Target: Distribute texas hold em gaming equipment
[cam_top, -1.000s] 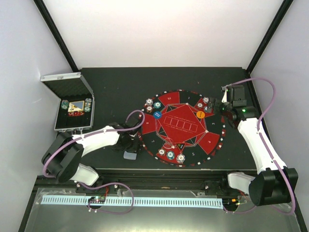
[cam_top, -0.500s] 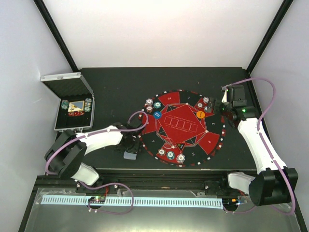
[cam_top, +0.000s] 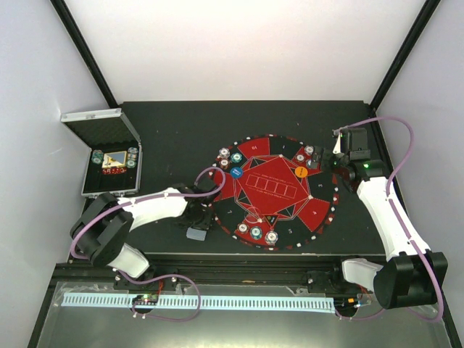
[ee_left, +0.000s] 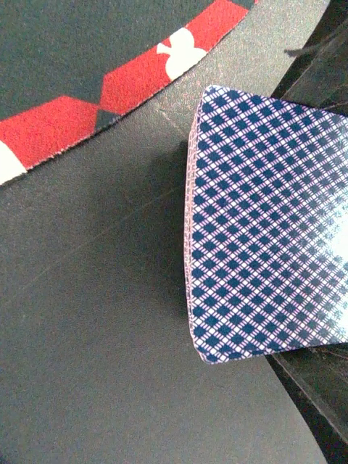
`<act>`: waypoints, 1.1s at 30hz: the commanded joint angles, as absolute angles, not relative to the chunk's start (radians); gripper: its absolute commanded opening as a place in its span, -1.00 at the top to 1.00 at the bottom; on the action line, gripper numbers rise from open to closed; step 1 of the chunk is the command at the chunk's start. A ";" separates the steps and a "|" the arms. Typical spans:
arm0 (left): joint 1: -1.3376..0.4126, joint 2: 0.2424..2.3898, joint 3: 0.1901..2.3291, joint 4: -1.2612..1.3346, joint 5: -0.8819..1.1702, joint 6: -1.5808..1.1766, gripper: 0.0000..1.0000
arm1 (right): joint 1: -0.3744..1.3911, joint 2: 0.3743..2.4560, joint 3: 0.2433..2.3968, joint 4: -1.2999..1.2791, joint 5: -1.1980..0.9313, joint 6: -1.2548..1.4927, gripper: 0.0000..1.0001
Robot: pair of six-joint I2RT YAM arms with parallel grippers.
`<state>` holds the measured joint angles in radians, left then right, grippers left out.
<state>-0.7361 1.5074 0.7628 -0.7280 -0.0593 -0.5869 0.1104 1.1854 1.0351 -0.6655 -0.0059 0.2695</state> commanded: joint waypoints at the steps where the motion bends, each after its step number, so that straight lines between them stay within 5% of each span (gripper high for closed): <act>1: -0.745 1.549 0.739 -0.782 -0.084 -0.603 -0.47 | 0.105 1.174 1.032 -0.661 -0.008 0.264 -1.00; 19: -0.747 1.452 0.790 -0.824 -0.095 -0.523 -0.23 | 0.106 1.161 1.029 -0.665 -0.057 0.274 -1.00; 33: -0.834 1.348 0.975 -0.918 0.050 -0.303 -0.21 | 0.193 1.176 0.823 -0.530 -0.599 0.404 -0.99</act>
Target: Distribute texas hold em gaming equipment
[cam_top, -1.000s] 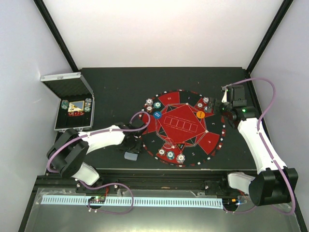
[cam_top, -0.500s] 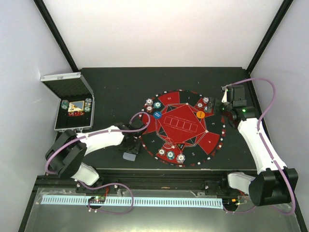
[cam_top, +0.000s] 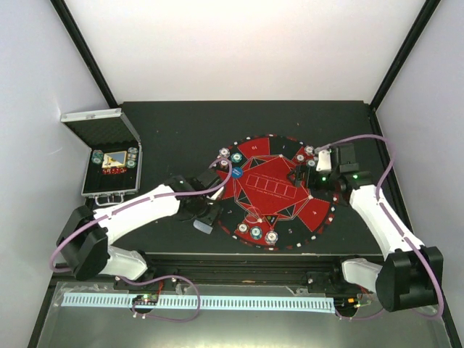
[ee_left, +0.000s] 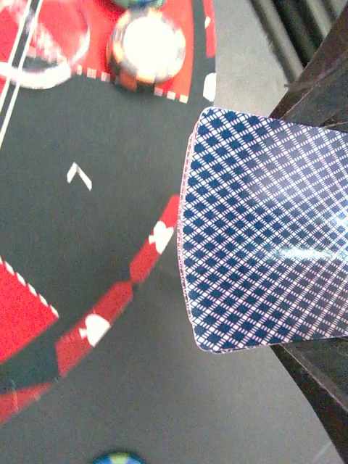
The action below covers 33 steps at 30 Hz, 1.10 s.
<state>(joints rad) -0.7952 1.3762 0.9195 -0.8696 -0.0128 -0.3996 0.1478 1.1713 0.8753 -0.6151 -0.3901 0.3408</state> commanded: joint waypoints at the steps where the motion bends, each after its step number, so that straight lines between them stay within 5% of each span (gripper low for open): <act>1: -0.846 1.343 0.981 -0.915 0.067 -0.285 -0.21 | 0.212 1.190 0.810 -0.516 -0.628 0.413 -0.99; 12: -0.959 1.339 1.055 -0.940 0.186 -0.145 -0.20 | 0.478 1.341 0.695 -0.286 -0.865 0.584 -0.94; 33: -1.043 1.341 1.119 -0.919 0.198 -0.100 -0.18 | 0.603 1.417 0.650 -0.134 -1.021 0.668 -0.89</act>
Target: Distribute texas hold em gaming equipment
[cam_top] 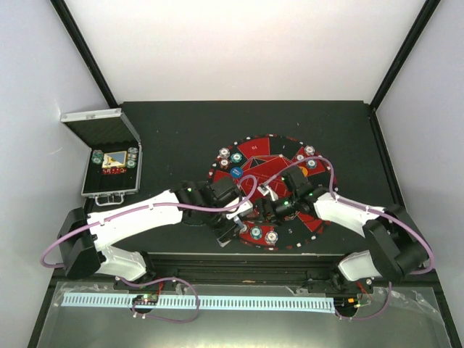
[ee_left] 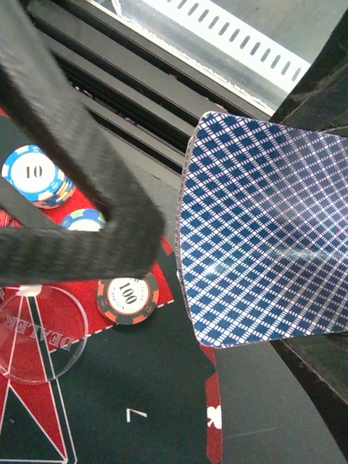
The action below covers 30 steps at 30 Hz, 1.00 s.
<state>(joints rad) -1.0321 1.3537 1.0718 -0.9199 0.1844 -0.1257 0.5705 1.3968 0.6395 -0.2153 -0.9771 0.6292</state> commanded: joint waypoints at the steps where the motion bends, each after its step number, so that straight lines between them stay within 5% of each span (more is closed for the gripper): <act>1: -1.044 1.341 1.120 -0.919 0.198 -0.100 -0.18 | 0.611 1.425 0.655 -0.131 -1.020 0.669 -0.89; 13: -1.058 1.339 1.138 -0.913 0.190 -0.095 -0.18 | 0.687 1.488 0.701 -0.134 -1.045 0.626 -0.79; 30: -1.062 1.320 1.130 -0.938 0.166 -0.091 -0.17 | 0.688 1.504 0.750 -0.260 -0.979 0.513 -0.26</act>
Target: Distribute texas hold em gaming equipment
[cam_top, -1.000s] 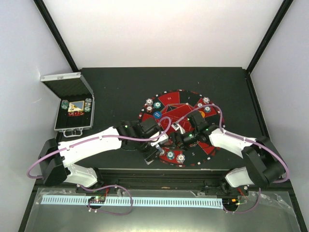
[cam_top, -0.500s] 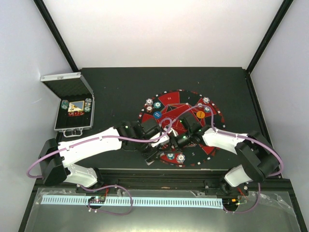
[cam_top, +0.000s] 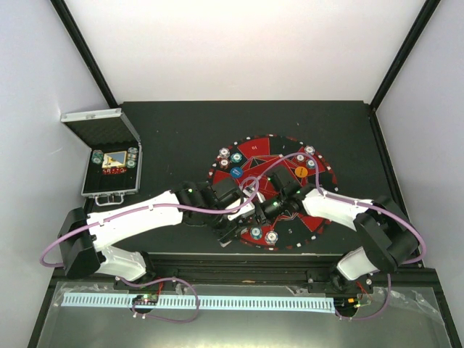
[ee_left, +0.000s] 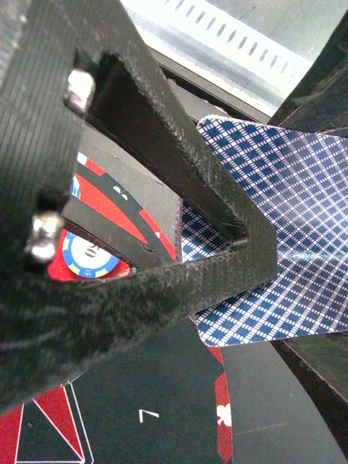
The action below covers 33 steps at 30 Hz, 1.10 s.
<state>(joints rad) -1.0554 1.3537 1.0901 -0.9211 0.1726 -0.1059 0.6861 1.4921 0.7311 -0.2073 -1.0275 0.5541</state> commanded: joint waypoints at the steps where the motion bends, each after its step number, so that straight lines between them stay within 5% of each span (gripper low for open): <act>1: -1.062 1.317 1.129 -0.940 0.163 -0.091 -0.17 | 0.685 1.502 0.751 -0.267 -0.976 0.509 -0.23; 14: -1.062 1.300 1.118 -0.945 0.161 -0.090 -0.17 | 0.657 1.482 0.749 -0.298 -0.978 0.482 -0.10; 33: -1.062 1.318 1.095 -0.945 0.139 -0.089 -0.15 | 0.631 1.435 0.758 -0.310 -1.013 0.482 0.44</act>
<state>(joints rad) -1.0554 1.3537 1.0889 -0.9279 0.1509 -0.1043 0.6479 1.4532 0.7517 -0.2699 -1.0431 0.4942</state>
